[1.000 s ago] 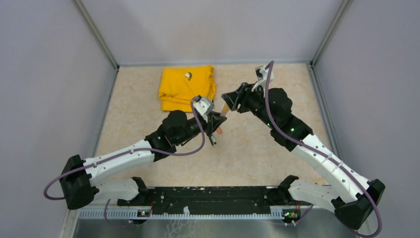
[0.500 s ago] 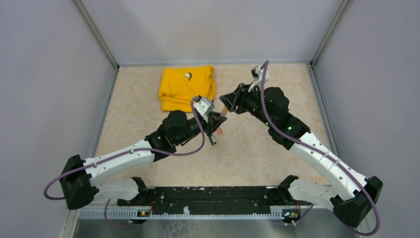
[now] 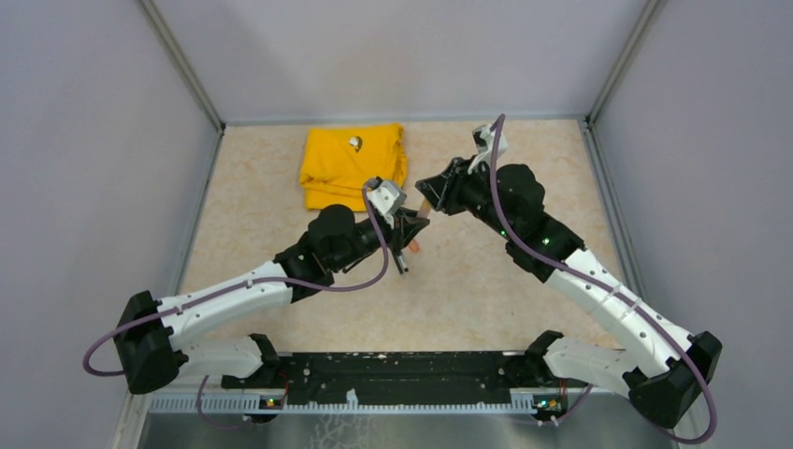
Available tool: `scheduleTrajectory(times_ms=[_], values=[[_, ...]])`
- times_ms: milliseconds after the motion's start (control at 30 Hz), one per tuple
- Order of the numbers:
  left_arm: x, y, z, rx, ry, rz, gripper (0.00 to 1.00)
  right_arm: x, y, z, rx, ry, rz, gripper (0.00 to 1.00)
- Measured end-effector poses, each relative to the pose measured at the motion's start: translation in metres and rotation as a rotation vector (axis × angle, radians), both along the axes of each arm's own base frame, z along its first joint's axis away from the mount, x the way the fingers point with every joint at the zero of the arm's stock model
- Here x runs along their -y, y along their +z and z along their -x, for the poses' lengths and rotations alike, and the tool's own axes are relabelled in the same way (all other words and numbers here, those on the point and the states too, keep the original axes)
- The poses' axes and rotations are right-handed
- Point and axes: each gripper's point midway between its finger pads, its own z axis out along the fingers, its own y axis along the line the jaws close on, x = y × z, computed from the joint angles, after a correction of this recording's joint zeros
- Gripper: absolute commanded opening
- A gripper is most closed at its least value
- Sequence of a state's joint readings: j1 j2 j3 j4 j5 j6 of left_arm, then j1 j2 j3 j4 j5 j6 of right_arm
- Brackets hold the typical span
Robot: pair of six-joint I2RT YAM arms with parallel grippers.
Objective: Insert the pens into the pen caps
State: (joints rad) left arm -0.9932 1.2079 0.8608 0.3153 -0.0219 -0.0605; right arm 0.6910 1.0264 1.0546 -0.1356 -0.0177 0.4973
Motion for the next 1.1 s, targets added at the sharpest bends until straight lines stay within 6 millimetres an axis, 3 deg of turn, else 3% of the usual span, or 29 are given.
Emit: scheduleTrajectory(times_ms=[200, 333, 700, 1100], values=[[0.001, 0.000, 0.000, -0.006, 0.001, -0.006, 0.00, 0.000, -0.002, -0.001, 0.001, 0.000, 0.009, 0.17], [0.002, -0.001, -0.003, -0.025, 0.012, -0.017, 0.00, 0.000, -0.004, -0.002, 0.007, -0.006, 0.014, 0.01], [0.002, 0.003, -0.006, -0.052, 0.027, -0.057, 0.00, 0.002, -0.003, -0.009, 0.027, -0.039, 0.007, 0.00], [-0.009, -0.023, -0.007, -0.088, 0.039, -0.163, 0.00, -0.007, -0.038, -0.003, 0.011, -0.083, -0.001, 0.00]])
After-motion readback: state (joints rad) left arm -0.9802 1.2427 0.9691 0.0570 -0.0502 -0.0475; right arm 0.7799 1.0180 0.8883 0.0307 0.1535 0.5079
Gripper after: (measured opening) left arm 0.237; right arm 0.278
